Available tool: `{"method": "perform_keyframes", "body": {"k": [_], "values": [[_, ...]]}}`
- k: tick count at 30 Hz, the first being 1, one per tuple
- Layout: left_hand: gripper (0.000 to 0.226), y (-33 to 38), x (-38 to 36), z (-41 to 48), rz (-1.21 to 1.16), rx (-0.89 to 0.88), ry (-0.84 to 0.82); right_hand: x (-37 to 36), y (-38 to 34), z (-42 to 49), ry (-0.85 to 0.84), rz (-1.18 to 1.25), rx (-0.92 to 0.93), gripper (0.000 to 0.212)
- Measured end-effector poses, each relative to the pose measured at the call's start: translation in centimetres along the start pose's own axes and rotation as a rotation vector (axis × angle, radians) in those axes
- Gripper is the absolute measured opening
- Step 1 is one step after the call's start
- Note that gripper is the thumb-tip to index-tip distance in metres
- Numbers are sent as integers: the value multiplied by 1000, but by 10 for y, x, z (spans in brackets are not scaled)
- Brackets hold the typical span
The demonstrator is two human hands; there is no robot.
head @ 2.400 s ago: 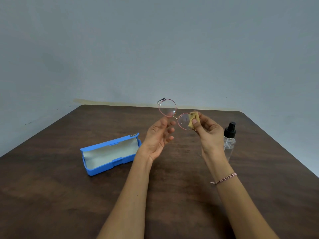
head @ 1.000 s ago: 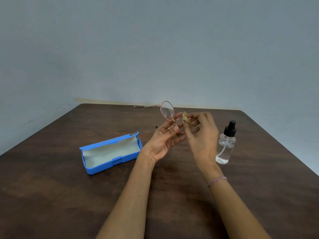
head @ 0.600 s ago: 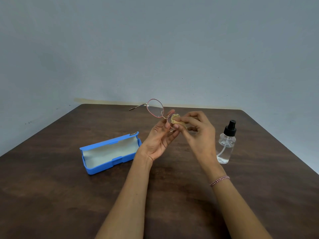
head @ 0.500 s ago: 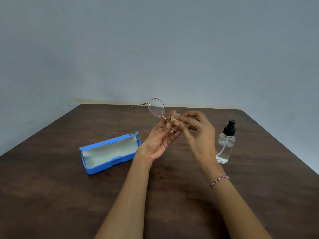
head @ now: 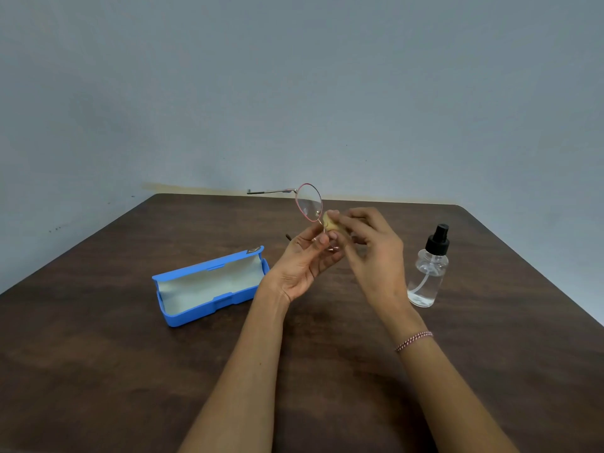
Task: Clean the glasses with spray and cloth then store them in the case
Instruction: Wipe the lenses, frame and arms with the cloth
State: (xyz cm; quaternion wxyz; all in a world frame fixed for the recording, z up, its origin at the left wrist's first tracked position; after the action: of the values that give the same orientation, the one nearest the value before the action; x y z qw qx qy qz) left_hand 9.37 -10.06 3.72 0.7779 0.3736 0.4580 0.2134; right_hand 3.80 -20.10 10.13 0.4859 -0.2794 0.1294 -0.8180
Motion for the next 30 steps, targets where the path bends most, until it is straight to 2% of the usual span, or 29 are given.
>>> {"method": "perform_keyframes", "body": {"k": [4, 8, 12, 15, 19, 26, 30], "values": [[60, 6, 0, -1, -18, -51, -11, -5, -7, -1, -93, 37, 95, 28], [58, 4, 0, 0, 64, -29, -7, 2, 1, 1, -32, -42, 51, 24], [56, -3, 2, 1, 143, 37, 7, 2, -1, 0, -29, -57, 51, 31], [53, -2, 5, 2, 126, 33, 11, 0, -4, 0, -43, -73, 85, 33], [54, -2, 6, 4, 137, 20, 20, 2, 2, 1, -14, -94, 18, 30], [57, 11, 4, 1, 28, -82, 23, -6, -2, 0, -138, 38, 81, 19], [62, 11, 2, 0, -19, -82, 40, -10, -2, -1, -168, 1, 99, 21]]}}
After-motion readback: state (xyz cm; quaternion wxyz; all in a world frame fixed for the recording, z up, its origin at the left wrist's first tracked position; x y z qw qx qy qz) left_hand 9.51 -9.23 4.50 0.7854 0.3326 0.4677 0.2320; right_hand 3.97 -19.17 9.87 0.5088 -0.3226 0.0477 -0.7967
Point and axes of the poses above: each hand's wrist, its own z-axis towards the middle knuckle, its own x-axis out of the back of the hand, y = z × x, the point moved 7 cm from there along z, towards the middle knuckle, and after that the axes turned 1 degree about -y, right-handed, at the moved point
